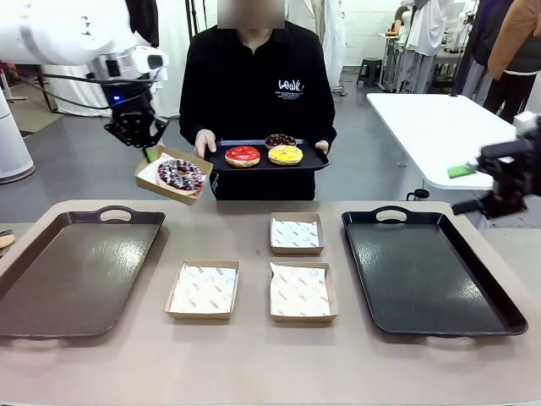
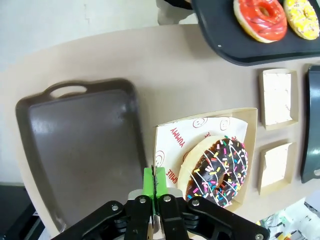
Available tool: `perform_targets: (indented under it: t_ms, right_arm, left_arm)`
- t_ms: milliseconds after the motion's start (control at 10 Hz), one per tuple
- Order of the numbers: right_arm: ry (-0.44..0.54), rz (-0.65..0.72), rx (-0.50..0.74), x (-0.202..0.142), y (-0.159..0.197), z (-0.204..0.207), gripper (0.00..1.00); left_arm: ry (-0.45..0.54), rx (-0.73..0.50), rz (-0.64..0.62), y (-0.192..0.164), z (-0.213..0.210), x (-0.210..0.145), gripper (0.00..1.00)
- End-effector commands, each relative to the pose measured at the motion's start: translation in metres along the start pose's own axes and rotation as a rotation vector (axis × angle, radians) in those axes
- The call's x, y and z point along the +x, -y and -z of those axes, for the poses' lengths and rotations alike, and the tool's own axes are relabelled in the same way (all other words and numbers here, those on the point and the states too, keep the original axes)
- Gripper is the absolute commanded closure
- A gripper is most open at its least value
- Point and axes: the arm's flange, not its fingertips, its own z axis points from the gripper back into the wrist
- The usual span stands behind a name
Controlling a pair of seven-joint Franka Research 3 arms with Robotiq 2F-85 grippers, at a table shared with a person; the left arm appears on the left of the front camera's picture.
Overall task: Individually package the donuts and arrange them on the tray.
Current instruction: Place the picked Paper togo box on the Handle tray while simultaneously picking up another Paper togo box from the table with the other hand.
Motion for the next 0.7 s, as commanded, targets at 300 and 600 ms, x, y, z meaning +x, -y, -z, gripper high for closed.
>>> perform_targets:
  t_ms: [300,600]
  right_arm:
    - [0.016,-0.03,-0.37,0.06,-0.029,0.102,0.0]
    - [0.001,-0.057,-0.463,0.055,-0.035,0.148,0.0]
  left_arm:
    - [-0.015,-0.022,-0.061,-0.069,0.026,-0.039,0.99]
    - [-0.016,-0.009,-0.09,-0.093,0.044,-0.045,0.99]
